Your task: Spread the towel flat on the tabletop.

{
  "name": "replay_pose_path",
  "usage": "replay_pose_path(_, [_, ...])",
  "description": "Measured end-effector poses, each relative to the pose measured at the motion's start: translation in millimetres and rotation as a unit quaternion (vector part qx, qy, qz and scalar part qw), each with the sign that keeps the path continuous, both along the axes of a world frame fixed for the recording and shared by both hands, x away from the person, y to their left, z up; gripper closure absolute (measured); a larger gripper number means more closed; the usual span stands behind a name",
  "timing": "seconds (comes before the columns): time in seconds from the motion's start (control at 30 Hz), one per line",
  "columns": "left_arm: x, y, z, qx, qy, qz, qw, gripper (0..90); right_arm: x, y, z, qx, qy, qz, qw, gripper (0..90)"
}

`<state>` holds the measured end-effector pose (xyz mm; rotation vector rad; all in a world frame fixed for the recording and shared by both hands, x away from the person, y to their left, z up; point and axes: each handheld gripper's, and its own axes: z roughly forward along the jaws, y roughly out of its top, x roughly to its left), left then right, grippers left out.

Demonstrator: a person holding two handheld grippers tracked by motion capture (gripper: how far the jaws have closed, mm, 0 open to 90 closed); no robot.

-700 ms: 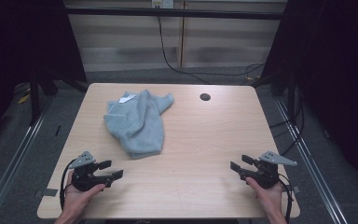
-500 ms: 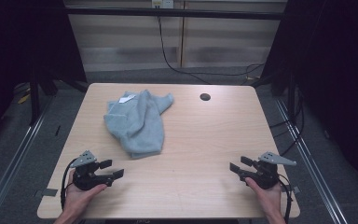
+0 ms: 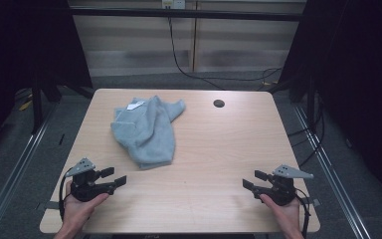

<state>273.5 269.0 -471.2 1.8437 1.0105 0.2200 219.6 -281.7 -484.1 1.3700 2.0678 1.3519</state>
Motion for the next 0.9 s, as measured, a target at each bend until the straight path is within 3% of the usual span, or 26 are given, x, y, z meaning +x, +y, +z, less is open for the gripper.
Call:
replay_pose_path(0.2, [15.9, -1.7, 8.9, -0.001, -0.005, -0.001, 1.0, 31.8, -0.3, 2.8, 1.3, 0.004, -0.004, 0.006, 1.0, 32.7])
replay_pose_path(0.33, [31.7, -6.3, 19.5, 0.023, -0.02, -0.016, 0.9994, 32.9, 2.1, 7.9, 0.3, 0.002, 0.005, 0.015, 0.9999, 31.6])
replay_pose_path(0.4, [39.3, -6.7, 23.8, 0.015, -0.023, -0.016, 0.9995, 34.1, 1.8, 9.2, 0.2, 0.001, 0.004, 0.018, 0.9998, 31.5])
replay_pose_path(0.57, [57.2, -10.7, 30.3, 0.033, -0.028, -0.009, 0.999, 34.2, 1.4, 8.6, 0.0, -0.001, 0.007, 0.021, 0.9998, 31.5])
replay_pose_path(0.67, [73.0, -17.2, 38.4, 0.041, -0.055, 0.005, 0.9976, 37.0, 3.8, 7.7, -1.1, 0.003, 0.011, 0.025, 0.9996, 31.4])
replay_pose_path(0.77, [84.9, -19.2, 43.7, 0.025, -0.045, 0.006, 0.9987, 37.8, 6.8, 8.5, -1.3, -0.002, 0.013, 0.03, 0.9995, 31.2])
replay_pose_path(0.87, [102.6, -24.3, 49.8, 0.043, -0.044, 0.02, 0.9979, 37.1, 9.7, 10.4, -1.8, -0.001, 0.014, 0.03, 0.9994, 30.9])
replay_pose_path(0.9, [115.3, -25.9, 48.9, 0.055, -0.032, 0.037, 0.9973, 33.6, 10.2, 12.2, -2.9, -0.001, 0.018, 0.035, 0.9992, 30.5])
